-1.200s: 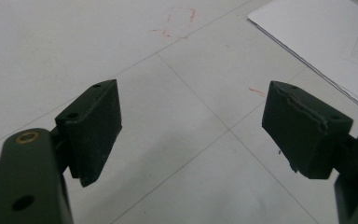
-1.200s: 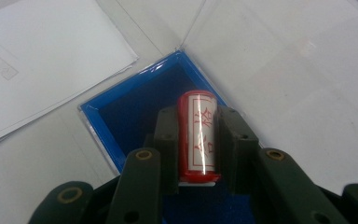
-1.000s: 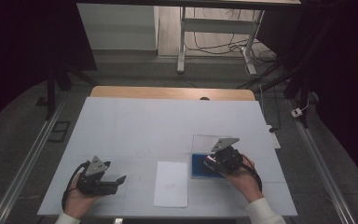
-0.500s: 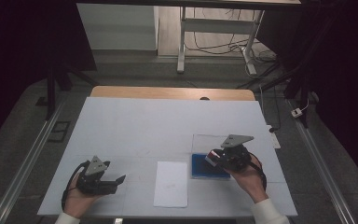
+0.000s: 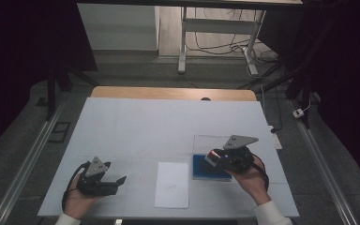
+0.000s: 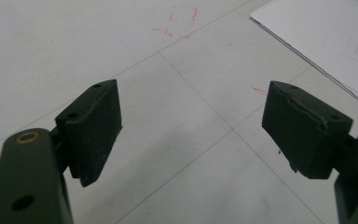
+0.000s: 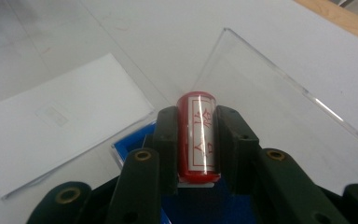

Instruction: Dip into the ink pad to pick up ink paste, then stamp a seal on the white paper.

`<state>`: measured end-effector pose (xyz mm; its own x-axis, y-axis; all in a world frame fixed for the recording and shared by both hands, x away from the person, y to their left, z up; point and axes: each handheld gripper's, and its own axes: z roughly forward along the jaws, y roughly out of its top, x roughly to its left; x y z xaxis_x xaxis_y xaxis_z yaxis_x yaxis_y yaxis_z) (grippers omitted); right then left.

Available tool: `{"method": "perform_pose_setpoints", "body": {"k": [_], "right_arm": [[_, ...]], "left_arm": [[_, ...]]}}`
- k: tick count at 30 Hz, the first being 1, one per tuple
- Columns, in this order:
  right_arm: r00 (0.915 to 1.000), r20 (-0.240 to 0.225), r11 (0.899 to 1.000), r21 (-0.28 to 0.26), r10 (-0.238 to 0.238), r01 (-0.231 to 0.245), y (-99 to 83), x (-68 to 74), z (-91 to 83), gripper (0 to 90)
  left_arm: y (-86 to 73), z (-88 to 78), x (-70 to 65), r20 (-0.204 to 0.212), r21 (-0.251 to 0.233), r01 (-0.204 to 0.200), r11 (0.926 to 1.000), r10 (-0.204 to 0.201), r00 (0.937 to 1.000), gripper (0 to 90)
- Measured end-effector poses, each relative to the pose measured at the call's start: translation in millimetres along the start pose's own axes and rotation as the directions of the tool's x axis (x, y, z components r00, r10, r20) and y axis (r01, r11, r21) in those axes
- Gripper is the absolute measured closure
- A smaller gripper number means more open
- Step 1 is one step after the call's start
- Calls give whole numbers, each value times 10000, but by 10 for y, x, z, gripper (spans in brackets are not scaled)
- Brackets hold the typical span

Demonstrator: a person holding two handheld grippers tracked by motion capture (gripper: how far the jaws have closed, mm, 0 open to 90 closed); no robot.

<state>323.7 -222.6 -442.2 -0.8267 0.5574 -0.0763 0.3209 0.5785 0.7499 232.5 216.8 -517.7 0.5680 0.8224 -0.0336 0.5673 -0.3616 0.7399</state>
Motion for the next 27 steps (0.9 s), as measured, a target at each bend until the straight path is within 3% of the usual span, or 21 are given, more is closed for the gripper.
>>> {"method": "perform_pose_setpoints", "body": {"k": [11,27], "right_arm": [[9989,-208,9984,-380,-416,408,115,147,-44,699],[9955,-504,9965,-276,-797,784,188,296,14,699]], "left_arm": [[8,4,-9,-29,17,3,10000,-3,10000,201],[11,10,-18,11,12,-21,10000,21,10000,201]]}}
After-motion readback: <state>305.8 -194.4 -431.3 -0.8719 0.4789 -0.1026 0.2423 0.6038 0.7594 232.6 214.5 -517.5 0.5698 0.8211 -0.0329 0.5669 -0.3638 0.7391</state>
